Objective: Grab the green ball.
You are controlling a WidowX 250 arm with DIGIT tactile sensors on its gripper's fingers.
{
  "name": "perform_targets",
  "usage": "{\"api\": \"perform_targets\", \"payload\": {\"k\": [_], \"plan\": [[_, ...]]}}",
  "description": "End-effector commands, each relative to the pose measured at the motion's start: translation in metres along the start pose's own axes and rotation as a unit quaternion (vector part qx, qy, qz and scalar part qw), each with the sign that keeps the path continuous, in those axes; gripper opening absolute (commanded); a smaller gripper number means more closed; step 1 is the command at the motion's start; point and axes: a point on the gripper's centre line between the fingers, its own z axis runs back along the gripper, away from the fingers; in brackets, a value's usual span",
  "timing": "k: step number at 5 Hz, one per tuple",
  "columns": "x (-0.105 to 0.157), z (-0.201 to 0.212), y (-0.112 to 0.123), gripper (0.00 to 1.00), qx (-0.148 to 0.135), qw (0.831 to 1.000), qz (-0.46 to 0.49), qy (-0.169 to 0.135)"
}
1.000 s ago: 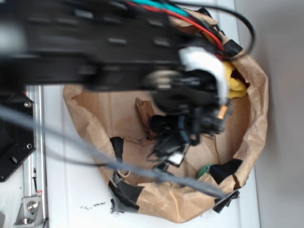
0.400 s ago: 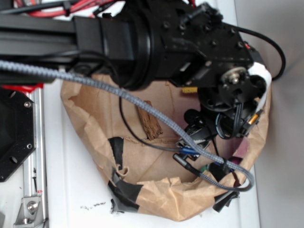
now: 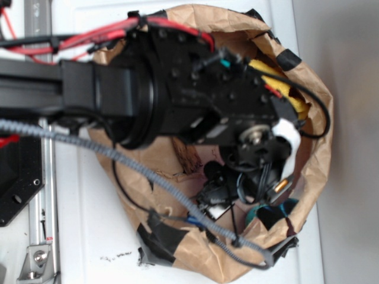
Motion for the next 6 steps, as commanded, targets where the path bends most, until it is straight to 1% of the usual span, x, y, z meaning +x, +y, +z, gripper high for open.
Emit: {"api": "perform_targets", "payload": {"k": [1, 2, 3, 4, 5, 6], "plan": [[0.035, -0.009, -0.013, 1.00, 0.008, 0.998, -0.048, -0.035], [0.047, -0.008, -0.021, 1.00, -0.017, 0.997, -0.054, -0.051], [0.052, -0.009, -0.029, 1.00, -0.051, 0.995, -0.059, -0.065], [0.060, -0.014, -0.042, 1.00, -0.074, 0.991, -0.073, -0.080], [0.067, -0.025, -0.043, 0.00, -0.070, 0.991, -0.069, -0.093], [0.066, -0.036, -0.038, 0.00, -0.062, 0.992, -0.059, -0.095]]}}
